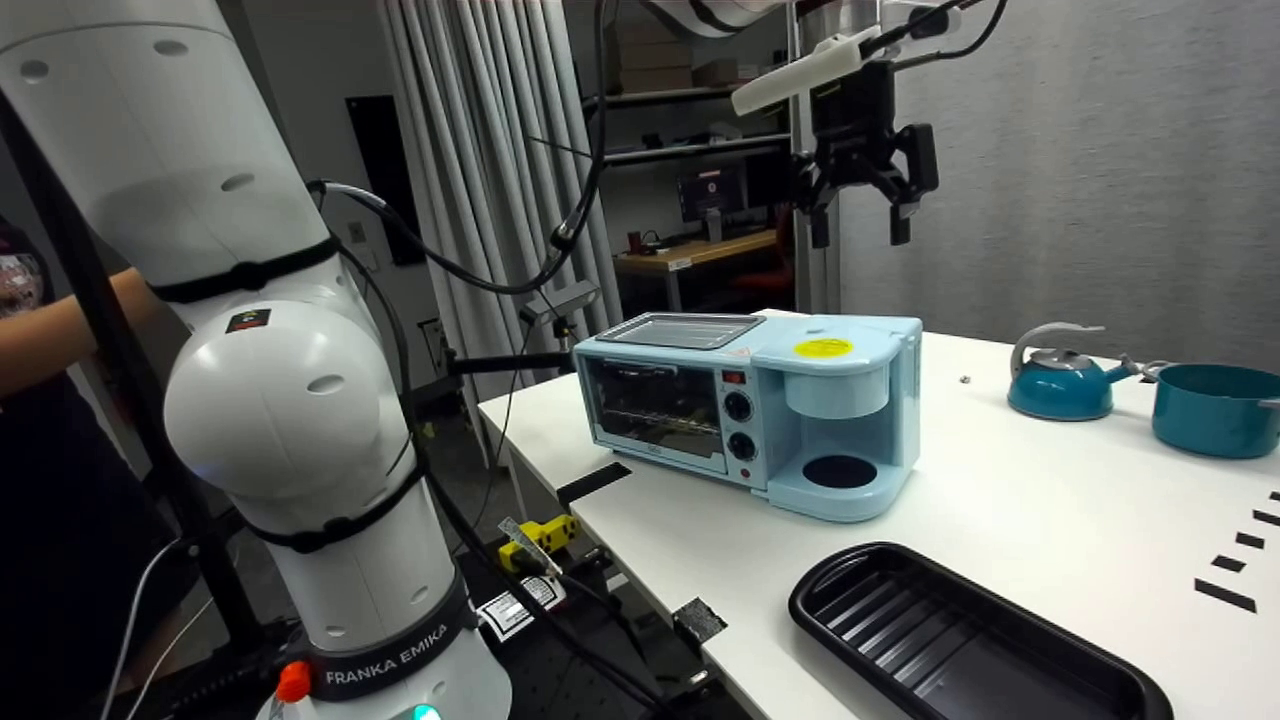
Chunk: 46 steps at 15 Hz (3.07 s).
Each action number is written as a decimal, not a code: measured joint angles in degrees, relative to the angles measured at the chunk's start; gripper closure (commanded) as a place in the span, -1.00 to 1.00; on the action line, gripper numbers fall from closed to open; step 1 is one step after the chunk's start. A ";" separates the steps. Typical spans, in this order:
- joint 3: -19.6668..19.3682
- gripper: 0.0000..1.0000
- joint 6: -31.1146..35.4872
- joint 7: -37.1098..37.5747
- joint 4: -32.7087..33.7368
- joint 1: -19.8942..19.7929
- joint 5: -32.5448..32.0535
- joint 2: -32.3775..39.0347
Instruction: Press the button on the right of the top of the oven
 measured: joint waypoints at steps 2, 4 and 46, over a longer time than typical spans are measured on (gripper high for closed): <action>0.48 -1.00 0.05 0.00 -0.30 0.23 0.00 0.00; 1.15 -1.00 0.08 0.00 -0.62 0.39 0.00 0.09; 2.31 0.98 2.70 -0.64 -2.01 0.57 -0.89 0.25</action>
